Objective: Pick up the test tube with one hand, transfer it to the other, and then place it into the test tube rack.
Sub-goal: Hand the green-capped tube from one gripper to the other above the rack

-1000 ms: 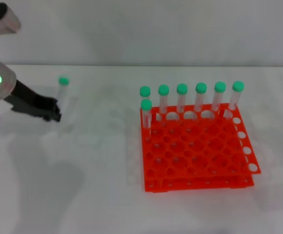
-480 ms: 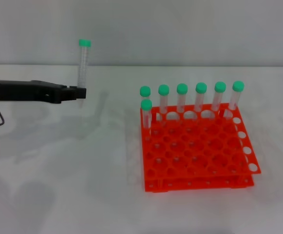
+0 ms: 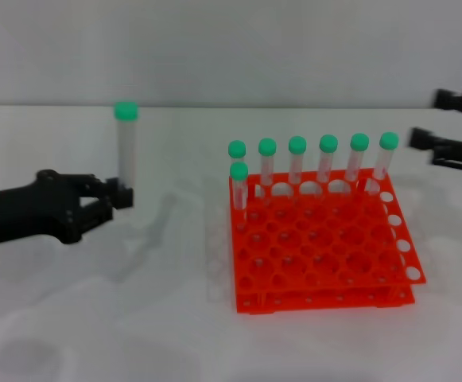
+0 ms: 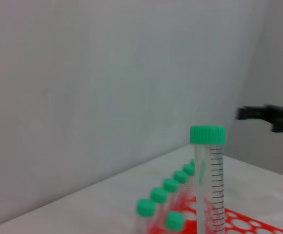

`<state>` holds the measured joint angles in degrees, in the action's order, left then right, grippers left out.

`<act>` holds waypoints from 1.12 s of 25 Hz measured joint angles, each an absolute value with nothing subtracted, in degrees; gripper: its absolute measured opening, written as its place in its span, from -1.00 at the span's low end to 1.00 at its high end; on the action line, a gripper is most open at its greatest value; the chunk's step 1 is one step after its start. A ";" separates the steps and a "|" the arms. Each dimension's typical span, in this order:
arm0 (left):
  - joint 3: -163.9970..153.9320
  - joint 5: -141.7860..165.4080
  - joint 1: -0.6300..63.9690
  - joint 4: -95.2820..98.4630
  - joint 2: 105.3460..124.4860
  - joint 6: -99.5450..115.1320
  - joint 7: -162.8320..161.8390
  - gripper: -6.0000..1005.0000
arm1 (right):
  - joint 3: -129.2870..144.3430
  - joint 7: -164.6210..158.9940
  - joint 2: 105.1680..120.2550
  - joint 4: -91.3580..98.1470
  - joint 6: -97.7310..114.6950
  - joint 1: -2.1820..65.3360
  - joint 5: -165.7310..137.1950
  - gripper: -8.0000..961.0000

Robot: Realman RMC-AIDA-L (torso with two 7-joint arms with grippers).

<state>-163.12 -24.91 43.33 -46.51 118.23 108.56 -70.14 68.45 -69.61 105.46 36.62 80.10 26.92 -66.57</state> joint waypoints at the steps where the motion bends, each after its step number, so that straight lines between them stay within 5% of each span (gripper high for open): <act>1: -163.12 -24.49 43.45 -46.40 118.46 109.10 -68.95 -0.61 | 68.52 -70.75 105.61 36.70 80.50 28.10 -68.07 0.77; 8: -163.12 -23.39 44.63 -43.69 118.94 111.80 -63.98 -0.61 | 70.81 -76.06 109.05 37.00 83.25 36.43 -75.02 0.77; 21: -163.13 -22.88 45.15 -38.42 119.10 111.82 -55.64 -0.61 | 74.87 -80.98 114.78 36.69 80.72 39.22 -75.36 0.77; 28: -163.13 -21.86 45.69 -36.05 119.14 108.33 -54.61 -0.61 | 75.49 -80.95 115.32 36.56 80.69 39.17 -74.86 0.77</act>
